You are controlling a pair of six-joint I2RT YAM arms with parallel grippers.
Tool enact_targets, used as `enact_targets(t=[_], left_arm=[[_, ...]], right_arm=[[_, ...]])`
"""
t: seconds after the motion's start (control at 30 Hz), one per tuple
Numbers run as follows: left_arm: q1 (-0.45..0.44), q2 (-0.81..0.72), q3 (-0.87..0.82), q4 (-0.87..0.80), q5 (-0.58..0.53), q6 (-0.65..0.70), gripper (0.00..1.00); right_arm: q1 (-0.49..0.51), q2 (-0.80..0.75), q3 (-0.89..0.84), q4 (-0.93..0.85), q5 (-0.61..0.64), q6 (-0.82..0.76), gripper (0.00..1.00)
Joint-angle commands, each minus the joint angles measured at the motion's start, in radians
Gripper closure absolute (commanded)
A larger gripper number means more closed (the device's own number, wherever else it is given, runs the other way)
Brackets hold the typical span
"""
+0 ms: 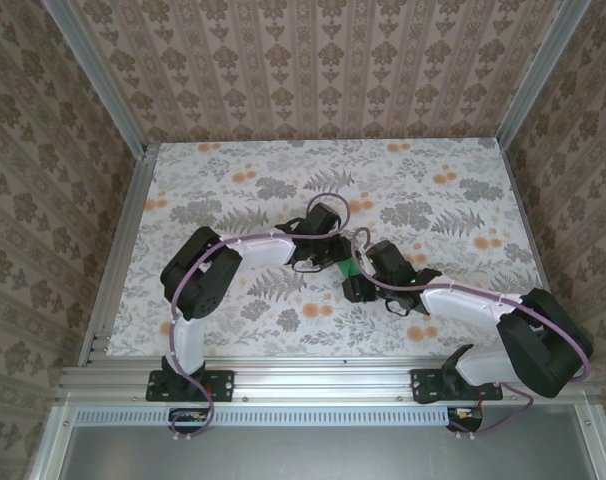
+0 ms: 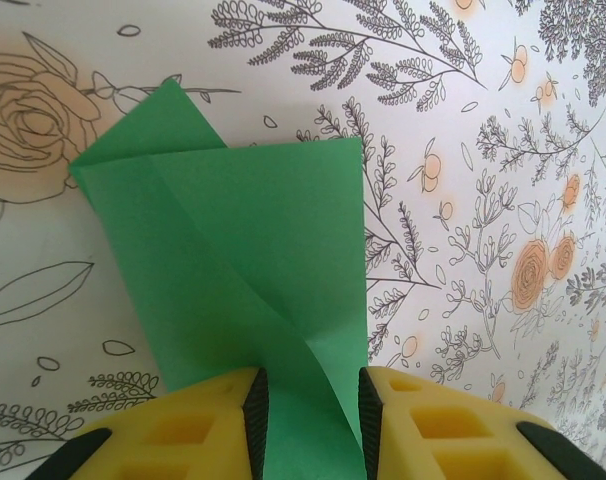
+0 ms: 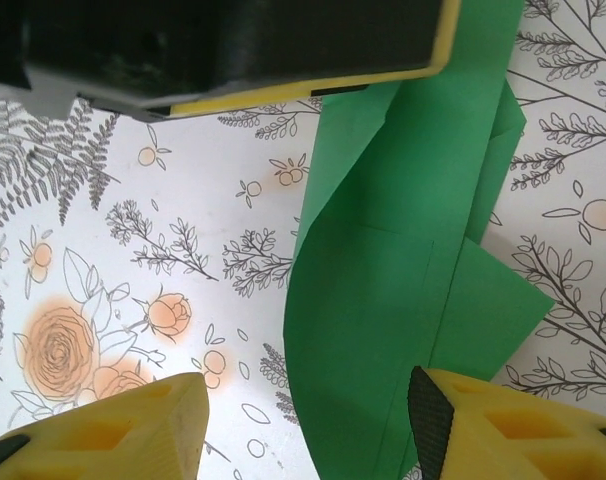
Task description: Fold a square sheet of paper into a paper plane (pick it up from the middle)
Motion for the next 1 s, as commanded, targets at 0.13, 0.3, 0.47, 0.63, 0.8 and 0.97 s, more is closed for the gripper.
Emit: enact_targets(t=[0.13,0.3,0.47,0.63,0.8,0.97], left_arm=[[0.004,0.021,0.031,-0.017,0.017,0.006,0.68],[0.003,0.021,0.031,-0.013,0.021,0.005,0.68],[0.005,0.022,0.032,-0.013,0.024,0.007,0.68],[0.005,0.024,0.038,-0.013,0.025,0.005,0.68],[0.005,0.023,0.042,-0.012,0.027,0.005,0.68],[0.005,0.018,0.039,0.001,0.034,-0.001,0.69]], right_arm=[[0.08,0.049,0.053,-0.006,0.158,-0.141,0.39],[0.097,0.094,0.066,-0.023,0.252,-0.159,0.41],[0.117,0.127,0.06,0.003,0.28,-0.187,0.48],[0.132,0.14,0.07,0.0,0.327,-0.185,0.51],[0.139,0.122,0.044,0.045,0.268,-0.189,0.47],[0.146,0.113,0.016,0.081,0.248,-0.171,0.46]])
